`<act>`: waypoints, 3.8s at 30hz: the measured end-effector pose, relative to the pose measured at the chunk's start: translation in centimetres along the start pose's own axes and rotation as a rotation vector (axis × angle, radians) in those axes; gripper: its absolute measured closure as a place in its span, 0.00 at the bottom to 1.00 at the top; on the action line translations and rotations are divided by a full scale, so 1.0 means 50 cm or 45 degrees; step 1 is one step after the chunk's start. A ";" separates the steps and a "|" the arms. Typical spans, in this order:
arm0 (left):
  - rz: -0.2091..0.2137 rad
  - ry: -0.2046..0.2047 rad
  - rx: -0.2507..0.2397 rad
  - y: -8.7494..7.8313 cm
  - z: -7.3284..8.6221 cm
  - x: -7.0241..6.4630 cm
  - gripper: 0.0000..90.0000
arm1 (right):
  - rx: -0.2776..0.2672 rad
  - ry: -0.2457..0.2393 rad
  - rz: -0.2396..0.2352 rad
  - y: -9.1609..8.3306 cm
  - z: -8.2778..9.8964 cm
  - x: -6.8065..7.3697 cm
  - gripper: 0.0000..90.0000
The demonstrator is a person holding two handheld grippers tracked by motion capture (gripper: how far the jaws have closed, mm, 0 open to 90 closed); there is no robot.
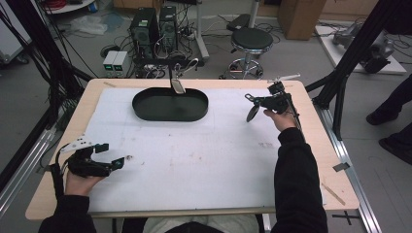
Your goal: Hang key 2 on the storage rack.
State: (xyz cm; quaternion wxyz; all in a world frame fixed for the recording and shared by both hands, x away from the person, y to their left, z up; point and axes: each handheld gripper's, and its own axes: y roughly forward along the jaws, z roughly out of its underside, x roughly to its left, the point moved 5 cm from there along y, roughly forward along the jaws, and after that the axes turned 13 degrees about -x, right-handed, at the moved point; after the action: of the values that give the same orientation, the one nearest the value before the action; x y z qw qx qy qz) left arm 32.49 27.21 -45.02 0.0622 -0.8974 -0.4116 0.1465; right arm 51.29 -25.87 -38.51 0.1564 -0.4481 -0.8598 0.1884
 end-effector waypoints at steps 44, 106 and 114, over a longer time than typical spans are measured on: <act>0.001 -0.003 -0.006 -0.001 -0.001 0.003 0.03 | -0.093 -0.266 -0.200 0.056 -0.179 0.198 0.94; 0.017 -0.013 -0.015 0.006 -0.002 0.006 0.03 | 0.003 -0.404 0.058 0.235 -0.217 0.266 0.91; 0.023 -0.007 -0.007 0.007 -0.001 0.005 0.03 | 0.014 -0.387 0.004 0.224 -0.196 0.274 0.73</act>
State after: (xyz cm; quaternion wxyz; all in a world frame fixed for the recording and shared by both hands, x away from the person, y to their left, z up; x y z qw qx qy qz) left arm 32.93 27.16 -45.12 0.0575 -0.9008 -0.4041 0.1483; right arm 56.00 -6.81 -33.70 0.0267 -0.4149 -0.8718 0.2589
